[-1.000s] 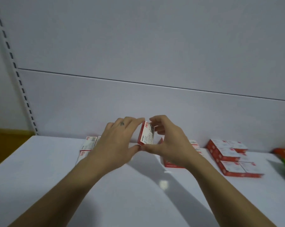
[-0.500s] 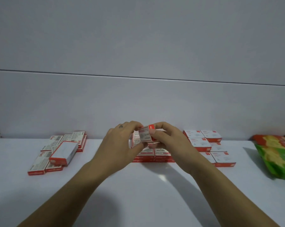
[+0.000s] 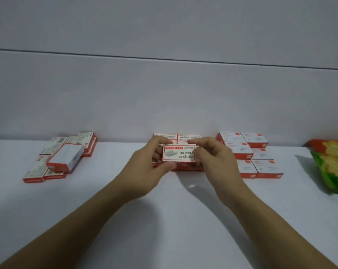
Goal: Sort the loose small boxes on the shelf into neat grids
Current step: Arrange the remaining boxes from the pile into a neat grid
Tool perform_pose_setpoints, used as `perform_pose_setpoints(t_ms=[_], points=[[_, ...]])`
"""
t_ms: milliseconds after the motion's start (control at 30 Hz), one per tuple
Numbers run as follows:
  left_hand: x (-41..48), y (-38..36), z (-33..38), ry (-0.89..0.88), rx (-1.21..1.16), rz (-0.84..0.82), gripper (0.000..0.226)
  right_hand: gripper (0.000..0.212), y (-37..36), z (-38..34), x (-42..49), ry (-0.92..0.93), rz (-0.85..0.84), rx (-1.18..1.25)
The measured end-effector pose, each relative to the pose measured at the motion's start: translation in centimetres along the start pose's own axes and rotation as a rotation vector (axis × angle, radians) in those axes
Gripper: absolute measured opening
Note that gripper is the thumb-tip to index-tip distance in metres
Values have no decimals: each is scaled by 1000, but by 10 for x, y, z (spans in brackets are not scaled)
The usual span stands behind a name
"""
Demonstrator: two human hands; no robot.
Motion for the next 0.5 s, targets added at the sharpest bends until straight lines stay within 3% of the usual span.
perform_pose_setpoints(t_ms=[167, 267, 333, 400, 500], points=[[-3, 7, 8, -48, -163, 46, 57, 17, 0, -2, -4, -15, -72, 34], [-4, 2, 9, 62, -427, 80, 37, 14, -3, -3, -7, -42, -109, 123], [-7, 1, 10, 107, -466, 121, 22, 16, -5, -2, -9, -53, -109, 153], [-9, 0, 13, 93, -442, 149, 20, 27, -8, 0, -11, -71, -109, 180], [-10, -6, 19, 42, -353, 58, 41, 53, -13, 4, -14, -100, -148, 241]])
Point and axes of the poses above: each hand's wrist, its own x-axis towards the middle knuckle, its own y-axis out of the back of the hand, z = x × y, the point moved 6 cm from there along x, towards the middle knuckle, and after that the axes turned 6 degrees about x, right-handed, at the moved point
